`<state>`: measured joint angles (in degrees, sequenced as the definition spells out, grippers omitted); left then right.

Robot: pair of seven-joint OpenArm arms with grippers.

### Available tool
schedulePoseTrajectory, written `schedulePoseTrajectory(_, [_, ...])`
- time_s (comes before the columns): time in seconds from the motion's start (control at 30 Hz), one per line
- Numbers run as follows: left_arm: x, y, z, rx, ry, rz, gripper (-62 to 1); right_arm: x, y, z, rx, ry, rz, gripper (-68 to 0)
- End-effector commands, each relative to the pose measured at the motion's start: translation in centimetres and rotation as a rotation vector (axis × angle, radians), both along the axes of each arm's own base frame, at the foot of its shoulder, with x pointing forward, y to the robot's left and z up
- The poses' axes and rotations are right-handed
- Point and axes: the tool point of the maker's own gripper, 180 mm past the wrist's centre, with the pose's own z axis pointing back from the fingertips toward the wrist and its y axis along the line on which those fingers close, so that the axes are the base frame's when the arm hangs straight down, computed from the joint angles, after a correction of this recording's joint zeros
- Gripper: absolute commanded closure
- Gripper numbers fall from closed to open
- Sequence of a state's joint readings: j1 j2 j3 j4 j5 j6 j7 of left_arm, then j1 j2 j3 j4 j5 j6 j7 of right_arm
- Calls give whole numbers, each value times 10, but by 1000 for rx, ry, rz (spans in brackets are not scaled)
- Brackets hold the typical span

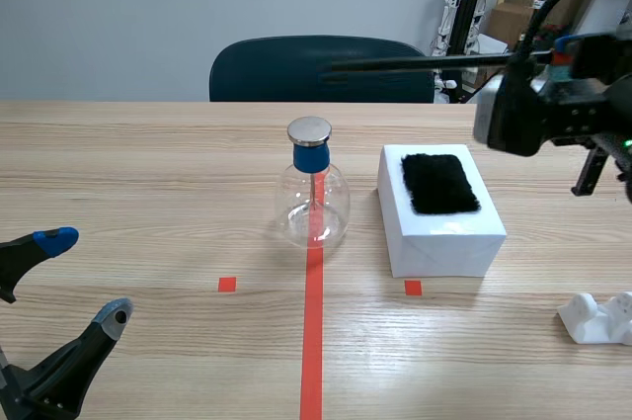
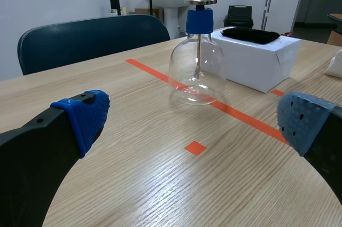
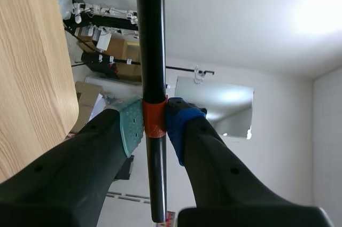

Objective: Do the electroscope experiment. move the rod toward and away from the electroscope

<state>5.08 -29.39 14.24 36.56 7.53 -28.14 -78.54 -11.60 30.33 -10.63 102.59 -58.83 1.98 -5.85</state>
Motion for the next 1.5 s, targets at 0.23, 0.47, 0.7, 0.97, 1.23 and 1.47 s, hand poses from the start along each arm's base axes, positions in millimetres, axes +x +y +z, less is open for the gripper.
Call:
schedulePoseTrajectory(0.23, [2, 2, 7, -14, -26, 3, -623, -42, -7, 42, 165, -45, -13, -102])
schedulePoseTrajectory(0.47, [2, 2, 7, -14, -26, 3, -623, -85, -13, 35, 275, 19, -73, -102])
schedulePoseTrajectory(0.7, [2, 2, 7, -14, -26, 3, -623, -132, -9, 0, 327, 173, -80, -102])
schedulePoseTrajectory(0.97, [2, 2, 7, -14, -26, 3, -623, -174, 12, -29, 364, 333, -12, -102])
schedulePoseTrajectory(1.23, [2, 2, 7, -14, -26, 3, -623, -188, 33, -32, 386, 379, 103, -102])
schedulePoseTrajectory(1.47, [2, 2, 7, -14, -26, 3, -623, -189, 38, -31, 395, 380, 122, -102])
